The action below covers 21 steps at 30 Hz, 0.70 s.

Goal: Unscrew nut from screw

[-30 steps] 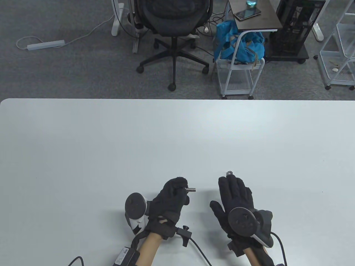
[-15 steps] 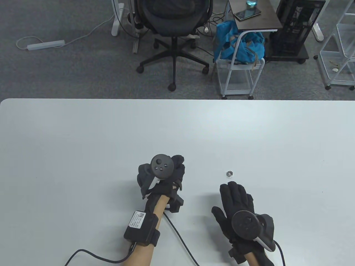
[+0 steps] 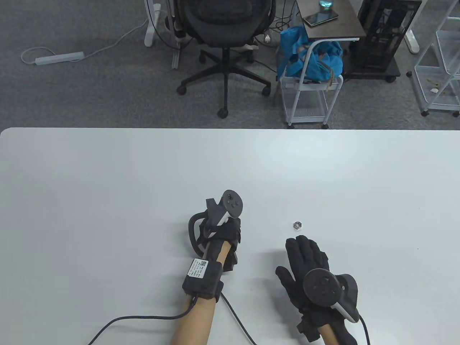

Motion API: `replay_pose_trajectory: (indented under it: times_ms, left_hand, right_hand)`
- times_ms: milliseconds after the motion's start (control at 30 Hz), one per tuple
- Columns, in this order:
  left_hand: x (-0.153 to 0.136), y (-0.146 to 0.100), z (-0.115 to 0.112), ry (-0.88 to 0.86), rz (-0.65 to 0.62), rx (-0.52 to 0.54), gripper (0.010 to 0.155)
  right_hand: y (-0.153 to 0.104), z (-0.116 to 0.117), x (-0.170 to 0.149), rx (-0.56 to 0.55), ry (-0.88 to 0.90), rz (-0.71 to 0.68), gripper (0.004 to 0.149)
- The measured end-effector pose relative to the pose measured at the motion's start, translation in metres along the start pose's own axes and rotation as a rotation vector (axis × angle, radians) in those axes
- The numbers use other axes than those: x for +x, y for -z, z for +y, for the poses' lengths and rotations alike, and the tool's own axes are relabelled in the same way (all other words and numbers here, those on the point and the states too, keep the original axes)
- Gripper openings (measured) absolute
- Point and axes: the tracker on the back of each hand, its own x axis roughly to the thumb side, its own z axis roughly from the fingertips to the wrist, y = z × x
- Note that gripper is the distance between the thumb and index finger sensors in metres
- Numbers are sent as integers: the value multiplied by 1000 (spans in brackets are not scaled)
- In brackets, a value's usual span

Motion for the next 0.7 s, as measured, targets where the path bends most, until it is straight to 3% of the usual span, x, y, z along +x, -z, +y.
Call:
replay_pose_trajectory:
  times_ms: [133, 300, 433, 700]
  left_hand:
    - [1, -2, 0, 20, 7, -3, 43]
    - [1, -26, 9, 32, -67, 73, 62]
    - [2, -64, 20, 14, -201, 92, 73]
    - [-6, -162, 32, -79, -494, 319, 83]
  right_hand:
    - [0, 0, 0, 0, 1, 2, 78]
    - [1, 0, -1, 4, -2, 4, 78]
    - [2, -1, -2, -17, 0, -9, 80]
    - [3, 0, -2, 13, -37, -22, 85]
